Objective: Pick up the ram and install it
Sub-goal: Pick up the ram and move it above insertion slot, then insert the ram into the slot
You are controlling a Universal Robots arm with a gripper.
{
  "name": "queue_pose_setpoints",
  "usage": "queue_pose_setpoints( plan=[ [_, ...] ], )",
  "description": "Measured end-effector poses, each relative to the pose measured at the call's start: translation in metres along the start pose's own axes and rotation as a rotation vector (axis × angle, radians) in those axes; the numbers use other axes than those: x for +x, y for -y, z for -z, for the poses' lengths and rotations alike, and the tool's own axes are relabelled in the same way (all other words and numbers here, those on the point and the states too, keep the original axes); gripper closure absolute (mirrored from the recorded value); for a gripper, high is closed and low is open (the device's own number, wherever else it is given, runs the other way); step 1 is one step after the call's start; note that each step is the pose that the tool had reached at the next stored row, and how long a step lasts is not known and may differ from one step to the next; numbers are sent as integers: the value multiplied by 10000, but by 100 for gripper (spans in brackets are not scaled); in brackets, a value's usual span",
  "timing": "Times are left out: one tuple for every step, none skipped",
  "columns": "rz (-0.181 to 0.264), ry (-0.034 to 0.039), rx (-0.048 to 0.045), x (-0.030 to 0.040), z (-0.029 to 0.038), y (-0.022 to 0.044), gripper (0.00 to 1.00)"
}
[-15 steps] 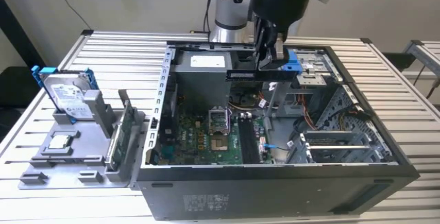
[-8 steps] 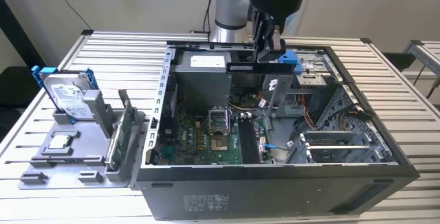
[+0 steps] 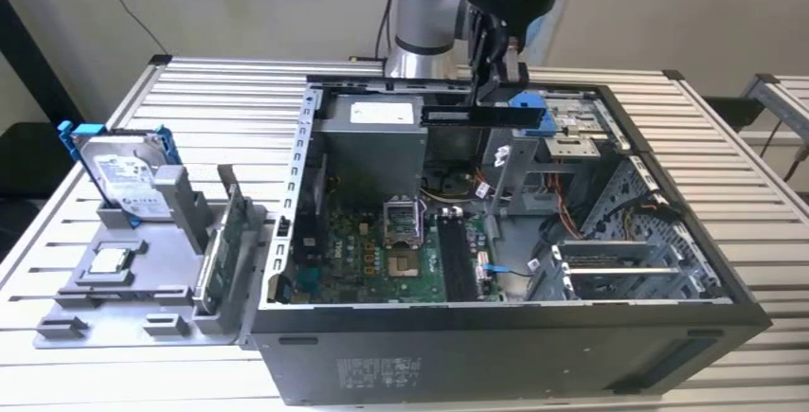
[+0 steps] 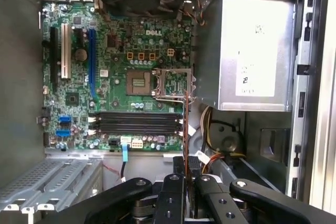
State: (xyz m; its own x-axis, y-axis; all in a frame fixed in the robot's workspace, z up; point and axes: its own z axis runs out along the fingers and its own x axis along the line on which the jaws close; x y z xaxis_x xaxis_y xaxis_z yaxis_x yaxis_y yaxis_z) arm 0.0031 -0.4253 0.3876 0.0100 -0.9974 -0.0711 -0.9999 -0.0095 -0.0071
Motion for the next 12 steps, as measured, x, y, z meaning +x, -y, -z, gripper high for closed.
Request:
queue_pose_setpoints(
  plan=[
    [0,1,-1,0,-1,18,86],
    [0,1,0,0,-1,29,86],
    [0,0,-1,0,-1,31,86],
    [-1,1,0,0,-1,31,86],
    [-1,0,-1,0,-1,33,86],
    [-1,0,0,0,-1,34,86],
    [-1,0,0,0,-1,35,86],
    [-1,1,0,0,-2,35,86],
    [-1,1,0,0,-1,35,86],
    [-1,1,0,0,-1,35,86],
    [-1,1,0,0,-2,35,86],
    [-1,1,0,0,-1,35,86]
  ],
)
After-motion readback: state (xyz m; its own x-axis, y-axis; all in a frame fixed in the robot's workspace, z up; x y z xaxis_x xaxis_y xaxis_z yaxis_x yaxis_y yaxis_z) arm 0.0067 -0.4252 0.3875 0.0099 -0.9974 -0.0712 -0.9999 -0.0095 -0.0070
